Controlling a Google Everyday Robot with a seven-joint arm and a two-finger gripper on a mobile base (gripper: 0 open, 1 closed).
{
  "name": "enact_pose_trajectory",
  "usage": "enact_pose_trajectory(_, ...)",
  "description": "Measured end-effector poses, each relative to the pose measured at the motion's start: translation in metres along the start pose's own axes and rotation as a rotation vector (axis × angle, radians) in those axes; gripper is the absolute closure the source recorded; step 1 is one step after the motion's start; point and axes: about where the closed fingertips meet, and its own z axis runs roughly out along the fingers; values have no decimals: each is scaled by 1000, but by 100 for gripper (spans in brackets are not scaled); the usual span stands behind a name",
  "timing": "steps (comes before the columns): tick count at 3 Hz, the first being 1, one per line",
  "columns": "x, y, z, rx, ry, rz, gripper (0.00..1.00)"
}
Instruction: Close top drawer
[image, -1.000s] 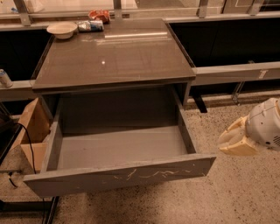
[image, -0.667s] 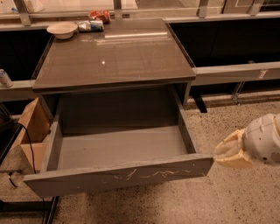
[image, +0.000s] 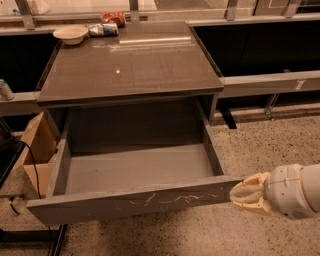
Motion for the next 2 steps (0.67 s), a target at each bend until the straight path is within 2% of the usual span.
enact_pose_trajectory(2, 0, -3, 3, 25, 16, -35, 100)
